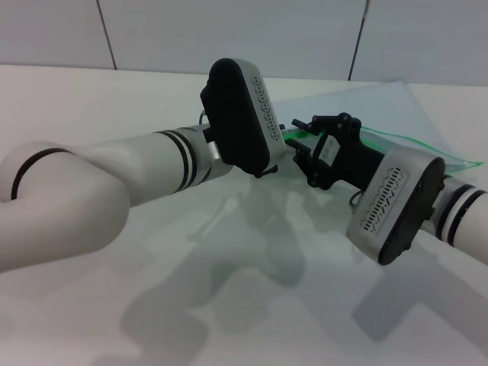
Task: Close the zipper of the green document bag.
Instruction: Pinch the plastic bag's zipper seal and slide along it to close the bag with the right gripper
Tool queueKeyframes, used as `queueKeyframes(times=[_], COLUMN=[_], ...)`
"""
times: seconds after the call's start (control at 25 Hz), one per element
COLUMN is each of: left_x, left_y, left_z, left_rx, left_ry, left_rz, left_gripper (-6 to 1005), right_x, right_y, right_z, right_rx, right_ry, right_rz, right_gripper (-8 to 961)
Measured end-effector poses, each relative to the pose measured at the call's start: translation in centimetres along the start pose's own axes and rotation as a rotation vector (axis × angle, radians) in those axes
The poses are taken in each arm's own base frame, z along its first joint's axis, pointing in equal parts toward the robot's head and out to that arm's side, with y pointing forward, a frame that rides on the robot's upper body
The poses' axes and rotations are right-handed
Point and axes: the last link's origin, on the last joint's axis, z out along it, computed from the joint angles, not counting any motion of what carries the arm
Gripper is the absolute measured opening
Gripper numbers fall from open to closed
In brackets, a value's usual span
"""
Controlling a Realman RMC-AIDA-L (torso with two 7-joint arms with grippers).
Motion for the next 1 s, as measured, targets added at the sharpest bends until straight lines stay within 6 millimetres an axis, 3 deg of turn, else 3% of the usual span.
queueKeyframes(times=[0.28,1.0], left_x=[-0.06,0.0], left_y=[0.0,0.06], left_z=[0.0,0.02], left_rx=[0.0,0.0], left_ry=[-0.001,0.0], left_rz=[-0.001,-0.004], left_gripper=[56,56], right_x=[0.08,-0.4], right_y=[-0.09,-0.3], right_z=[0.03,-0.21], right_rx=[0.002,0.027], right_ry=[0.018,0.003], right_rz=[0.001,0.018], right_gripper=[148,86])
